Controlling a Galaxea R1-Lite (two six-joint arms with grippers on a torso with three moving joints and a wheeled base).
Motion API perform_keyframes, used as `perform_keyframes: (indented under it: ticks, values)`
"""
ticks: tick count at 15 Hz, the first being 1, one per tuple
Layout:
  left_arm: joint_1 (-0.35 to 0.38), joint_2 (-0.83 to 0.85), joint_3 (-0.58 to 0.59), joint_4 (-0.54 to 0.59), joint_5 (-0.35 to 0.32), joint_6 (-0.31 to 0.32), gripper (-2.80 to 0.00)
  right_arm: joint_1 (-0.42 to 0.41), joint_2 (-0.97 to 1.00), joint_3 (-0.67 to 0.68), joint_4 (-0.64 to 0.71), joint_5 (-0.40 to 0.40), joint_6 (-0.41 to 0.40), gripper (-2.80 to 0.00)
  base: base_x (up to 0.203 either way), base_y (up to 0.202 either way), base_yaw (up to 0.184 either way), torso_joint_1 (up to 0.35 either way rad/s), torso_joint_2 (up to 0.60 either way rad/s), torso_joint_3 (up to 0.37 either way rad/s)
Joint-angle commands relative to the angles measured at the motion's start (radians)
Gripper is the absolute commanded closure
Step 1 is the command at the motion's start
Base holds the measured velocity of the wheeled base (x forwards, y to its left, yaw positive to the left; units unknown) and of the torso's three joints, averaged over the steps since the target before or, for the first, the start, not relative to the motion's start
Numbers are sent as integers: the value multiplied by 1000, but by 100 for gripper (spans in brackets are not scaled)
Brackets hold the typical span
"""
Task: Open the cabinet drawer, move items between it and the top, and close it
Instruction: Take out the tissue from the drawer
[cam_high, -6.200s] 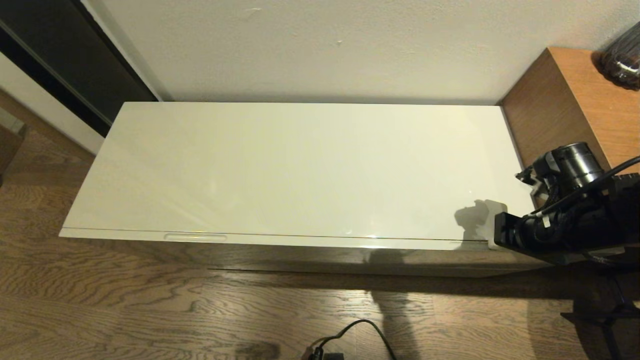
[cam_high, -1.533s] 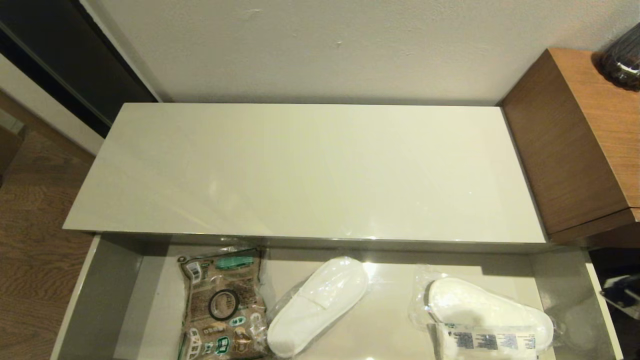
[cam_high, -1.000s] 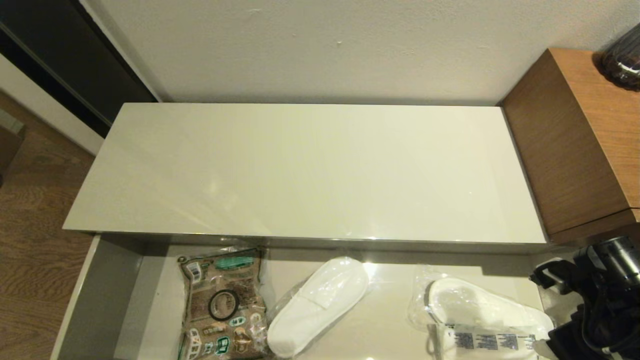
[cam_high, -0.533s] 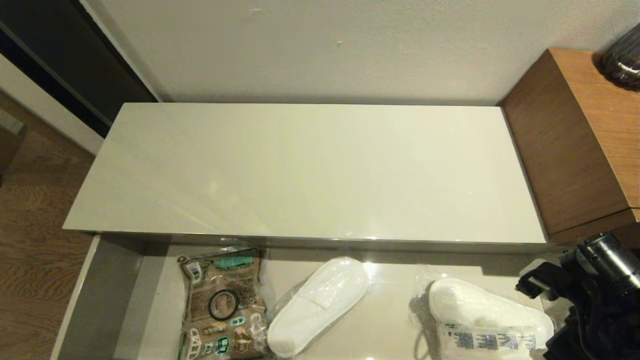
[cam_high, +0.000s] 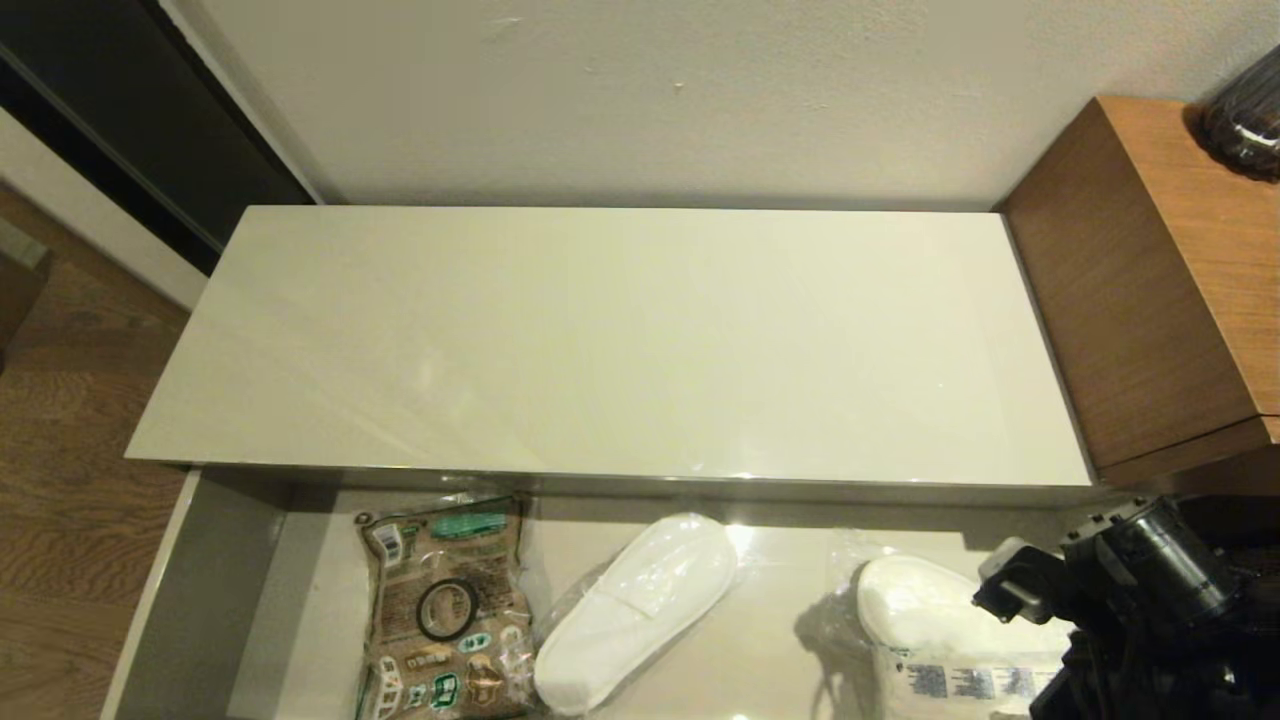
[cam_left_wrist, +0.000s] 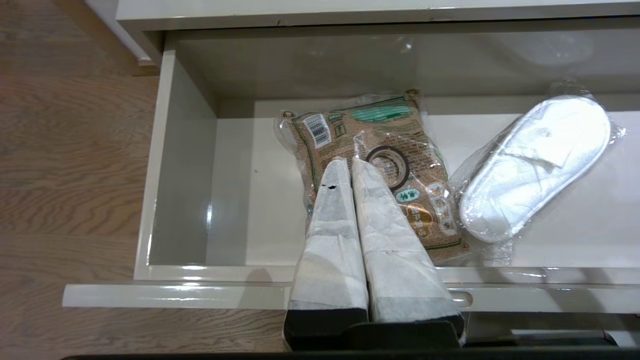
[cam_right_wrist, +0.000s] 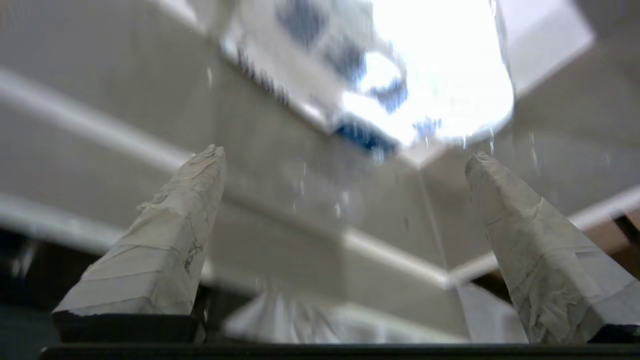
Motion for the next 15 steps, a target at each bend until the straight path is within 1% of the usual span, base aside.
perform_keyframes:
  ticks: [1,4,6,9,11,14,15]
  values:
    - [0,1,-1,0,0,0,0,-3,122,2,-105,-5,10,-280,0,0,0,0,0,0]
    - [0,1,0,0,0,0,0,-7,230,0,-183,-9,54,-280,0,0,0,0,0,0]
    - [0,1,0,0,0,0,0,-8,244,18,-217,-9,62,-280,0,0,0,0,0,0]
    - [0,1,0,0,0,0,0,-8,229,128,-269,-9,60,-280,0,0,0,0,0,0]
    - [0,1,0,0,0,0,0,-40,241,183,-357,-7,31,-280,0,0,0,0,0,0]
    - [0,1,0,0,0,0,0,-82,291,214,-459,-5,-63,-280,0,0,0,0,0,0]
    - [0,1,-1,0,0,0,0,-89,333,216,-492,-5,-70,-280,0,0,0,0,0,0]
